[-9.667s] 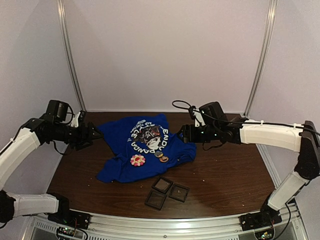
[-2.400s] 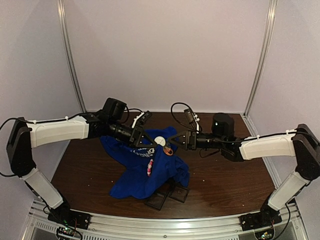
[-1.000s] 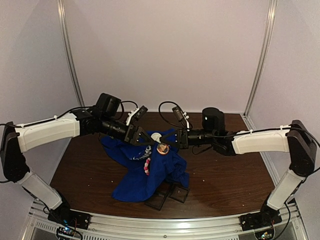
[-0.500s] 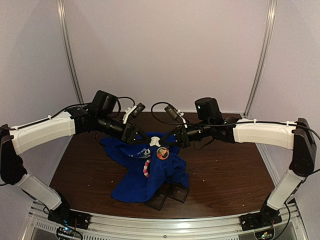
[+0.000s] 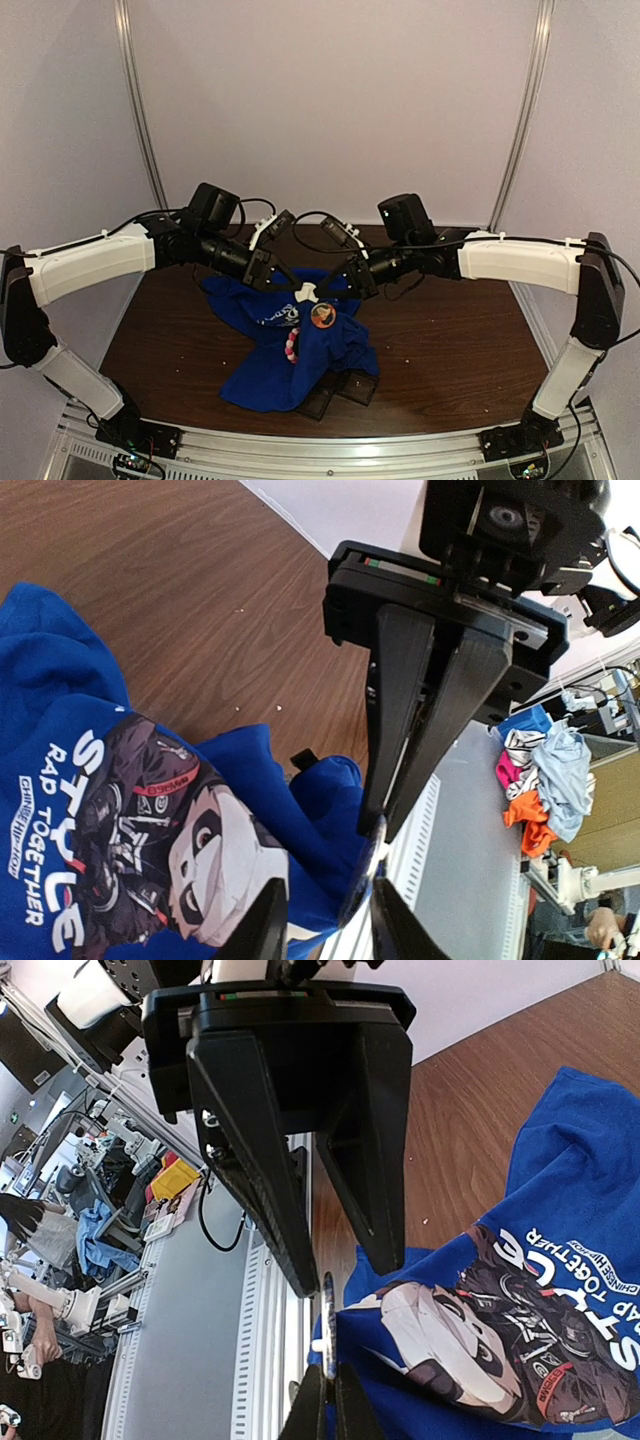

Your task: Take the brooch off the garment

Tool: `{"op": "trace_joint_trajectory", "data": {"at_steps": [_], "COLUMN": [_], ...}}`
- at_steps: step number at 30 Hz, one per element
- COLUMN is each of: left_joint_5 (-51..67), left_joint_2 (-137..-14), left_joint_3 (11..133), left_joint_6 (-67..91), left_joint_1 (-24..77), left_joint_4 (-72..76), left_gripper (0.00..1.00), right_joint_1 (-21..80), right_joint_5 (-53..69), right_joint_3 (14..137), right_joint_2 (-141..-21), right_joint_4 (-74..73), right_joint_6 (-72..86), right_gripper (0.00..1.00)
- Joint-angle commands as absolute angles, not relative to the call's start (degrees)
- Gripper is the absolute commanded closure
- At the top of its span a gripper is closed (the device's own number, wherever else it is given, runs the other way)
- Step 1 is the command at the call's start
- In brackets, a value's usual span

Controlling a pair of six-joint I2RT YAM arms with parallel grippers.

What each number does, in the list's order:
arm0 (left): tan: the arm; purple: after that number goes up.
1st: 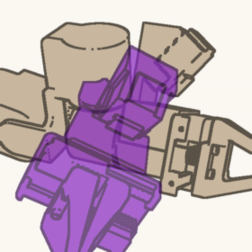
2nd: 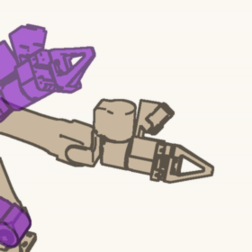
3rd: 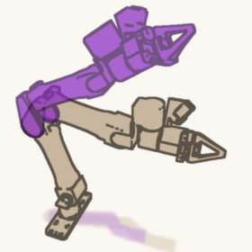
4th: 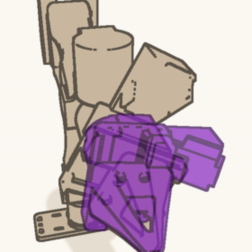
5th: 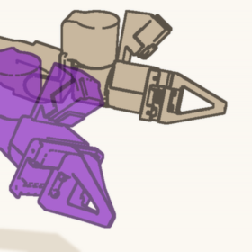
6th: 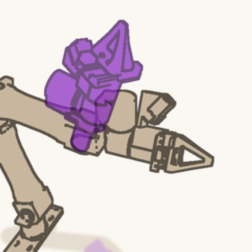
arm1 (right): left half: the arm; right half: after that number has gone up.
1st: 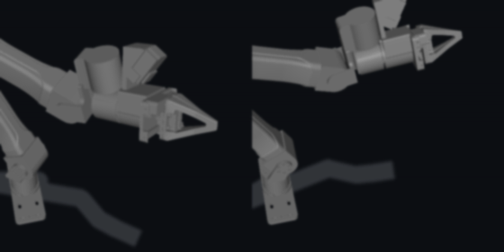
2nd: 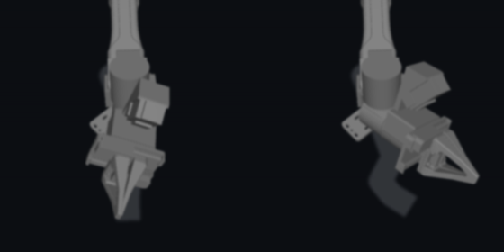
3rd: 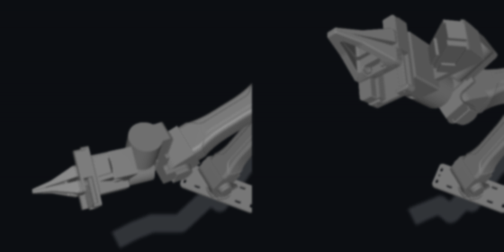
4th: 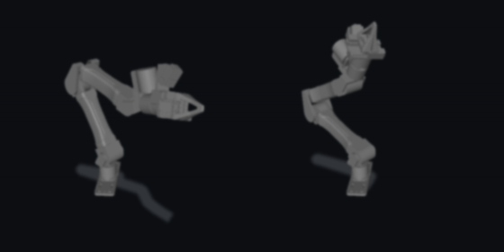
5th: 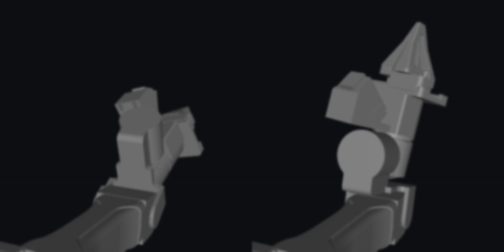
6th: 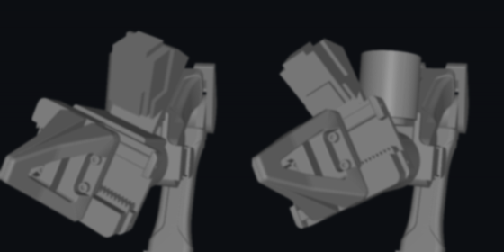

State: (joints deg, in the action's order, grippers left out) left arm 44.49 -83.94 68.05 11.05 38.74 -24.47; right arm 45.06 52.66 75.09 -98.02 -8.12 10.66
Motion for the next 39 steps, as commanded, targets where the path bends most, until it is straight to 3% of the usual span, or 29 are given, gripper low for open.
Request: {"op": "trace_joint_trajectory", "data": {"at_steps": [1, 16, 21, 23, 25, 33, 39], "left_joint_5": [48.1, 48.1, 48.4, 48.7, 48.9, 49.1, 49.7], "left_joint_2": [-84.5, -86.0, -86.4, -86.3, -86.2, -80.9, -77.5], "left_joint_3": [69.0, 69.5, 69.7, 69.6, 69.3, 64.8, 62.7], "left_joint_6": [10.4, 8.9, 9.2, 9.3, 9.7, 15.2, 17.5], "left_joint_1": [39.0, 39.9, 40.3, 40.2, 40.2, 40.2, 40.2], "left_joint_4": [-22.6, -24.5, -24.2, -24.1, -23.3, -13.9, -9.5], "left_gripper": [0.77, 0.76, 0.97, 1.00, 1.00, 1.00, 1.00], "right_joint_1": [45.5, 45.5, 45.5, 45.6, 45.6, 45.6, 46.7], "right_joint_5": [54.4, 54.8, 54.5, 53.6, 52.2, 44.7, 41.9], "right_joint_3": [77.4, 77.3, 76.9, 76.2, 74.8, 61.9, 52.8], "right_joint_2": [-98.8, -99.2, -99.1, -98.6, -97.8, -90.0, -87.7], "right_joint_4": [-9.9, -8.9, -8.1, -7.0, -5.2, 15.1, 31.7], "right_joint_6": [9.0, 9.4, 9.6, 10.4, 11.3, 22.6, 31.7], "right_gripper": [1.00, 1.00, 1.00, 1.00, 0.92, 0.31, 0.15]}}
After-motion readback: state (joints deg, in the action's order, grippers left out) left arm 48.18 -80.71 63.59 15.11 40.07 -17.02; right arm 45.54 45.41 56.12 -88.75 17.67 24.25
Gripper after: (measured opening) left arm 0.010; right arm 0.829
